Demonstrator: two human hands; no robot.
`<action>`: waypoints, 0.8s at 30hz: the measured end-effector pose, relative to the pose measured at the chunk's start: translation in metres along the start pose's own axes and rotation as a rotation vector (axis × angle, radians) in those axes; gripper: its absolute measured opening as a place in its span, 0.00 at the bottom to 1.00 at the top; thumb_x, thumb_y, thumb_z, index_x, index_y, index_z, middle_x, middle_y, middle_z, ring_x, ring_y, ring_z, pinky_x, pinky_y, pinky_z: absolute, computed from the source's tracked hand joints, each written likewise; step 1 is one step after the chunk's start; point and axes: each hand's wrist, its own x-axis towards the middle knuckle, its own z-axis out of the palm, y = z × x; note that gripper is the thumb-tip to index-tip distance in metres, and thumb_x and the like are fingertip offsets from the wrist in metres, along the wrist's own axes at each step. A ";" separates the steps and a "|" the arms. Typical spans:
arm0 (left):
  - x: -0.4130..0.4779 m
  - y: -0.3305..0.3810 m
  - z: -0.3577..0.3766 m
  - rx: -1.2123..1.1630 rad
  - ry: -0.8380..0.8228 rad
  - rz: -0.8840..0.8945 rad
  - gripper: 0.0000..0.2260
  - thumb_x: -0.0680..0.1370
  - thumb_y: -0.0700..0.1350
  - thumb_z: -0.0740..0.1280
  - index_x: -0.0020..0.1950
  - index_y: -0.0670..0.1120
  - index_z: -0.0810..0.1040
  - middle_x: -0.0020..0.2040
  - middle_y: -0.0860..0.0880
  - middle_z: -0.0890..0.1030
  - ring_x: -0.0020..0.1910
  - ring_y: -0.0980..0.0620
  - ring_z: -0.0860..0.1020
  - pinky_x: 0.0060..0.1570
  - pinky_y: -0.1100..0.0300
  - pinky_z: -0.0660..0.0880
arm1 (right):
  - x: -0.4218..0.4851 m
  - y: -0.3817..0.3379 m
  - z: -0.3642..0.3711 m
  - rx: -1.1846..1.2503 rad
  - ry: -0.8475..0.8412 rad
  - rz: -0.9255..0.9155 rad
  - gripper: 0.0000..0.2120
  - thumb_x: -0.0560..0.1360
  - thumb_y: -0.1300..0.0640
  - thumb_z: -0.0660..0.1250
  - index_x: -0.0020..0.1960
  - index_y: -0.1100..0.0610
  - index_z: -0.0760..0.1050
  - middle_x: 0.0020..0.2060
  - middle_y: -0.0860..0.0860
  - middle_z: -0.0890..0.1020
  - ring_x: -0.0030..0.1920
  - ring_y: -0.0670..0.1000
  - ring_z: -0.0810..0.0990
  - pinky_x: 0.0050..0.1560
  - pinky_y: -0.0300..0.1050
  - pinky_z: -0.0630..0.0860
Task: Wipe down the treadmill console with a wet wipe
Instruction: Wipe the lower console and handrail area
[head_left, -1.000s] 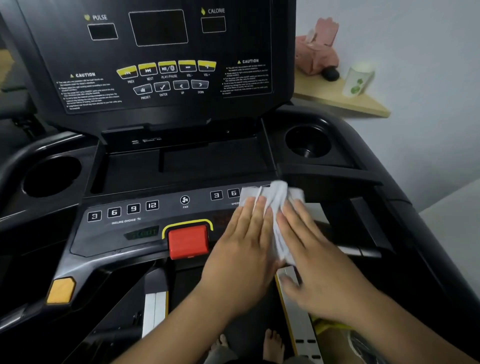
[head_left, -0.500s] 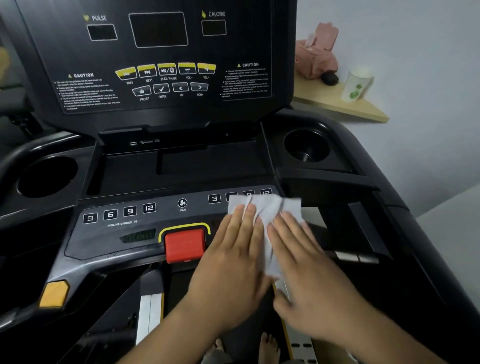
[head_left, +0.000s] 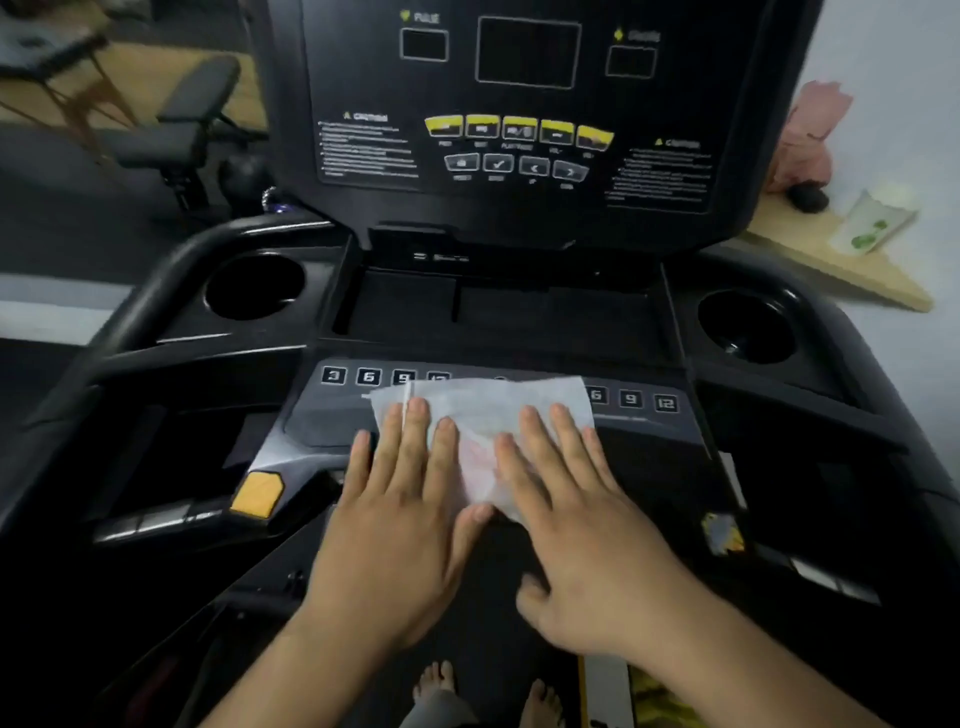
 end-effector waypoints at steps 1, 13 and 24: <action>0.001 -0.010 0.001 0.014 -0.019 -0.025 0.34 0.83 0.61 0.41 0.77 0.38 0.61 0.77 0.35 0.59 0.77 0.38 0.56 0.73 0.42 0.54 | 0.012 0.000 -0.004 -0.023 0.008 -0.011 0.50 0.71 0.46 0.63 0.76 0.52 0.28 0.73 0.54 0.24 0.70 0.56 0.20 0.74 0.56 0.32; -0.031 -0.058 -0.023 -0.160 -0.043 -0.294 0.37 0.79 0.61 0.36 0.78 0.39 0.58 0.78 0.38 0.56 0.79 0.43 0.51 0.77 0.49 0.50 | 0.070 -0.075 -0.016 -0.187 -0.073 -0.222 0.52 0.70 0.45 0.65 0.76 0.56 0.29 0.74 0.57 0.27 0.72 0.59 0.24 0.74 0.59 0.35; -0.004 -0.104 -0.041 -0.389 0.097 -0.547 0.19 0.83 0.54 0.51 0.52 0.45 0.77 0.47 0.39 0.79 0.48 0.35 0.77 0.43 0.51 0.70 | 0.095 -0.107 -0.020 -0.229 -0.107 -0.291 0.53 0.69 0.41 0.64 0.77 0.56 0.32 0.74 0.57 0.28 0.73 0.59 0.26 0.75 0.59 0.37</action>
